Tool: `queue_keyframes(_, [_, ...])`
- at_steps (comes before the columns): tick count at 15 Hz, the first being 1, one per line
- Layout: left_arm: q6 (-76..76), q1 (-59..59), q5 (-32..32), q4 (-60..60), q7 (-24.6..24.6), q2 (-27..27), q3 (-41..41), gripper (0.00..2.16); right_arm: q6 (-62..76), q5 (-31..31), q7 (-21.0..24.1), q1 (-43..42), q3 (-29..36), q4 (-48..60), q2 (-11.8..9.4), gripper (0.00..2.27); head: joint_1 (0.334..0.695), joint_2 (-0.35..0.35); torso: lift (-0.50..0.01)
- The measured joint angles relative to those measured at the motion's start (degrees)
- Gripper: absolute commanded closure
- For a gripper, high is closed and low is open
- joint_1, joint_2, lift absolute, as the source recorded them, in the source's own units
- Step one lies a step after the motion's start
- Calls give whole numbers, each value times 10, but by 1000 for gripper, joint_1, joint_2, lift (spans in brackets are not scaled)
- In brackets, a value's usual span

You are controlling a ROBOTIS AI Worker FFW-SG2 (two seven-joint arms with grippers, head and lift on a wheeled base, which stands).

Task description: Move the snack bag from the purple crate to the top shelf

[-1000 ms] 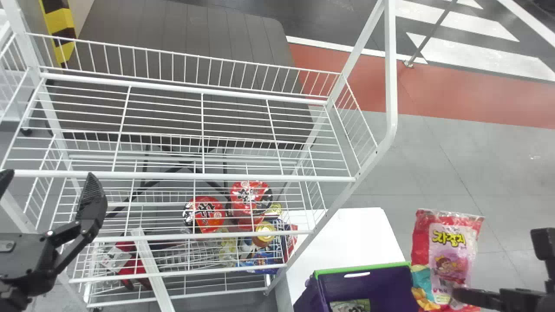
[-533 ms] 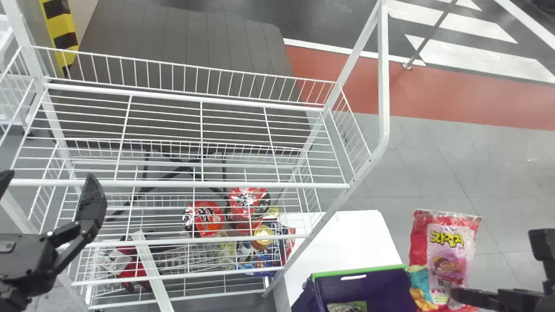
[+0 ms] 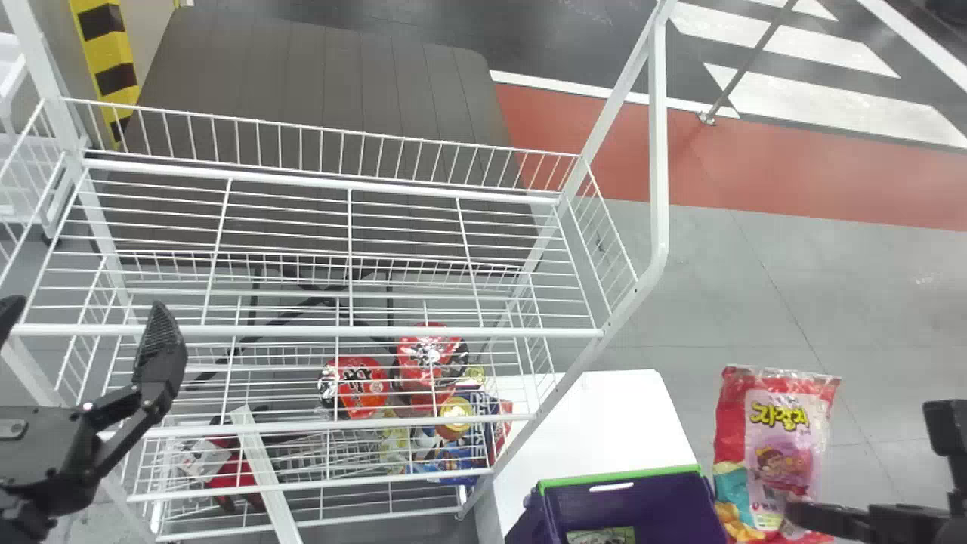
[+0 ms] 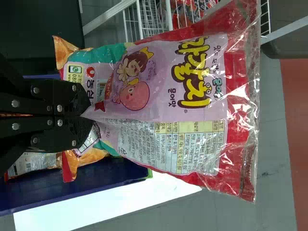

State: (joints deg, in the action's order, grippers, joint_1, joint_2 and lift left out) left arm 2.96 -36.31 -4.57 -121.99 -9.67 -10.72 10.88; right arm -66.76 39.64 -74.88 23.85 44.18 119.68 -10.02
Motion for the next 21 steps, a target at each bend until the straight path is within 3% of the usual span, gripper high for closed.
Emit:
queue_keyframes(6, [0, -1, 1, -1, 0, 0, 0, 56, -37, -21, -28, 1, 17, 18, 0, 1929, 695, -350, 2])
queue_keyframes(12, [-1, -1, 3, 0, 1, -3, 2, 56, -135, -55, -33, 9, 34, 118, 9, 2013, 695, -350, 2])
queue_keyframes(18, [0, -2, 3, -3, 6, -7, 5, 56, -229, -61, -33, -30, -14, 267, 8, 2010, 695, -350, 2])
queue_keyframes(21, [-1, -1, 5, -7, 7, -8, 11, 60, -230, -38, -33, -61, -76, 329, -15, 2010, 695, -350, 2])
